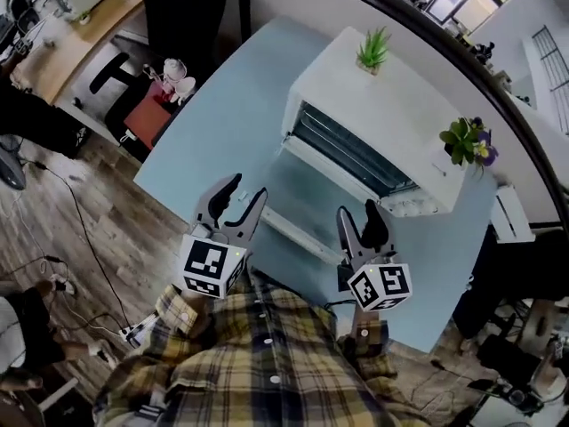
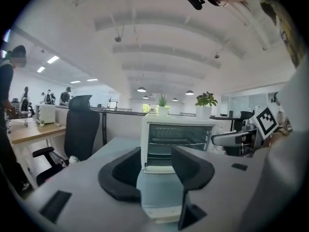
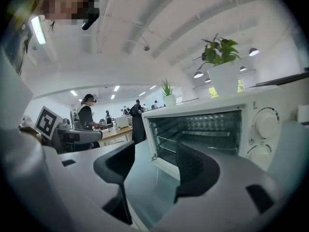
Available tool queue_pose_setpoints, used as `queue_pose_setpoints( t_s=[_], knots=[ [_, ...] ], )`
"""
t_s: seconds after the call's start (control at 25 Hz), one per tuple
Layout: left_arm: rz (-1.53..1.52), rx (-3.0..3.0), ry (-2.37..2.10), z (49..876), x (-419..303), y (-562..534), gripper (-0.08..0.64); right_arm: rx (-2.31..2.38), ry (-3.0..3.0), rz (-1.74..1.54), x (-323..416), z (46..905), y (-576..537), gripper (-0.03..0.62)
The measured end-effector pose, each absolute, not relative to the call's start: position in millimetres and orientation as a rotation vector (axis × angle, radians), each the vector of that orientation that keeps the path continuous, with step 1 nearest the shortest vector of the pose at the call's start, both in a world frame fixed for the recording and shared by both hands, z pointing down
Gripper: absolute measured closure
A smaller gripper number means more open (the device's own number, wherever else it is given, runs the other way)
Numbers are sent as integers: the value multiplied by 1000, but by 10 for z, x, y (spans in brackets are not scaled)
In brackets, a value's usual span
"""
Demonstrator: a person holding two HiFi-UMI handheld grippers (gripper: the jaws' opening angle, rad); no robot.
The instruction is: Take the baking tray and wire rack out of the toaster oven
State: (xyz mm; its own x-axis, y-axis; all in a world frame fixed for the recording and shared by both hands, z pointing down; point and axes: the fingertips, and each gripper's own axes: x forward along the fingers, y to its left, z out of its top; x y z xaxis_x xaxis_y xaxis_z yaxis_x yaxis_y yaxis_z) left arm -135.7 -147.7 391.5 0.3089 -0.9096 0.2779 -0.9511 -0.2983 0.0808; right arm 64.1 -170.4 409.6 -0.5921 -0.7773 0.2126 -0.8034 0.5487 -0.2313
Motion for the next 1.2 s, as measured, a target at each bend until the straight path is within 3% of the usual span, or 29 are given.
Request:
queue_pose_setpoints(
  t_s=[0.6, 1.2],
  knots=[
    [239, 2608, -1117, 4049, -672, -2439, 376, 1919, -2314, 482, 1208, 4159, -1853, 345],
    [154, 2541, -1075, 4192, -618, -2514, 380, 1962, -2322, 498, 1129, 4209, -1884, 345]
  ],
)
